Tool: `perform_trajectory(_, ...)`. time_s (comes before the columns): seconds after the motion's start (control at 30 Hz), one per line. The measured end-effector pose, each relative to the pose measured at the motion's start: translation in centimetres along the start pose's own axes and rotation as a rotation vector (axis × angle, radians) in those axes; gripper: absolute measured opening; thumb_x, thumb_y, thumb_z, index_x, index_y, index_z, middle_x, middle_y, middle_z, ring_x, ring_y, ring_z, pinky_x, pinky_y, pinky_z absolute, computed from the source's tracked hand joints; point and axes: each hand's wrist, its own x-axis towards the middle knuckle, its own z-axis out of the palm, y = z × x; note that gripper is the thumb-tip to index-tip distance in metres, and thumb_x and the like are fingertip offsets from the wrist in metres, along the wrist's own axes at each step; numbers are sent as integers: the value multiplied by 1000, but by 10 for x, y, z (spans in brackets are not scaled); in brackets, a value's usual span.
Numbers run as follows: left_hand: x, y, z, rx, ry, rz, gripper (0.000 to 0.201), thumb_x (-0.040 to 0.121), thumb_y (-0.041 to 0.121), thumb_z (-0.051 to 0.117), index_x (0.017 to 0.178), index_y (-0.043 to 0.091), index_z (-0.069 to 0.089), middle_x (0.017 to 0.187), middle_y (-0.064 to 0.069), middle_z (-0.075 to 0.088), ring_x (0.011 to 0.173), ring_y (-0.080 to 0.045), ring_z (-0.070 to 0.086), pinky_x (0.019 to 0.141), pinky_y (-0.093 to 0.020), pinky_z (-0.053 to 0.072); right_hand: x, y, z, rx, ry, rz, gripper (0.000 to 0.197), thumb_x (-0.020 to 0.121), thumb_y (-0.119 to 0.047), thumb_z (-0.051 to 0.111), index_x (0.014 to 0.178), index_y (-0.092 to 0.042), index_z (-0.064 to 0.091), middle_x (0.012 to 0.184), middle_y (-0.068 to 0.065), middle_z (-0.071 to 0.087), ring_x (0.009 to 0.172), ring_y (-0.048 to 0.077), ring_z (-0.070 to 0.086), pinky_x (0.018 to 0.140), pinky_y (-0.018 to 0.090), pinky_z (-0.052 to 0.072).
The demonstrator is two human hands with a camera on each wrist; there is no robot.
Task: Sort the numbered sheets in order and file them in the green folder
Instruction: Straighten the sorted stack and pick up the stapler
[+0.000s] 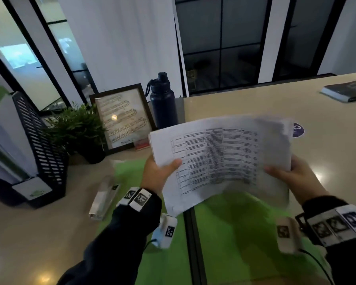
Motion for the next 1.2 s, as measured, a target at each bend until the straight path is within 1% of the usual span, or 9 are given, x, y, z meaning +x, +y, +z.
perform_trajectory(0.17, 15, 13, 4, -46, 53, 89, 20, 76, 4, 72, 82, 22, 67, 74, 13, 73, 75, -6, 70, 70, -25, 57, 12, -12, 0, 63, 156, -106, 15, 82, -3, 63, 93, -12, 60, 64, -21, 69, 57, -6, 63, 51, 11, 50)
perform_trajectory(0.33, 14, 2, 9, 33, -39, 48, 24, 75, 4, 73, 85, 25, 67, 84, 10, 72, 76, -2, 68, 71, -25, 54, 1, 1, -4, 74, 32, 31, 43, 59, -27, 85, 94, -13, 65, 84, -2, 75, 70, 2, 69, 60, 18, 57)
perform_trajectory(0.43, 16, 2, 10, -9, -9, 86, 18, 78, 6, 71, 89, 20, 68, 91, 3, 72, 81, -9, 69, 70, -23, 55, 1, 6, -9, 16, -15, 58, 83, 22, -61, 87, 91, -20, 68, 87, -5, 75, 79, 9, 71, 65, 23, 58)
perform_trajectory(0.5, 16, 7, 12, -29, 7, 107, 16, 78, 9, 71, 88, 21, 69, 86, 7, 73, 81, -10, 70, 68, -21, 54, 3, 2, -10, 30, -39, 48, 88, 18, -64, 85, 91, -20, 68, 86, -9, 75, 79, 8, 71, 64, 20, 57)
perform_trajectory(0.73, 27, 29, 9, 146, 84, 401, 13, 88, 13, 59, 89, 26, 61, 76, 14, 59, 73, 2, 55, 70, -13, 45, 15, -29, -7, 49, 56, -126, 62, 53, -63, 77, 98, -21, 65, 86, -9, 74, 81, 7, 68, 68, 21, 56)
perform_trajectory(0.8, 30, 30, 11, 165, 91, 462, 12, 88, 9, 58, 95, 18, 61, 75, 11, 55, 72, 4, 53, 71, -10, 43, 22, -43, -7, -23, 118, -223, 23, 83, -32, 67, 106, -30, 60, 95, -6, 68, 83, 14, 63, 71, 24, 53)
perform_trajectory(0.83, 31, 31, 12, 173, 84, 476, 13, 88, 8, 59, 96, 17, 61, 75, 11, 55, 72, 5, 53, 72, -8, 43, 26, -46, -7, -108, 163, -287, 29, 89, -16, 60, 110, -35, 56, 98, -5, 64, 81, 15, 59, 72, 22, 50)
perform_trajectory(1.03, 37, 30, 14, 192, 57, 456, 9, 82, 7, 65, 89, 13, 66, 78, 10, 61, 73, 8, 55, 70, -3, 41, 31, -42, -1, -411, 294, -439, 31, 94, -5, 47, 118, -21, 58, 95, -3, 66, 79, -21, 53, 70, -2, 37)
perform_trajectory(1.2, 37, 28, 10, 172, 75, 435, 8, 81, 9, 68, 81, 17, 66, 77, 9, 63, 73, 7, 57, 70, -6, 43, 30, -34, -7, -392, 327, -428, 24, 95, -16, 50, 113, -13, 66, 87, 5, 65, 56, -1, 54, 53, 2, 36)
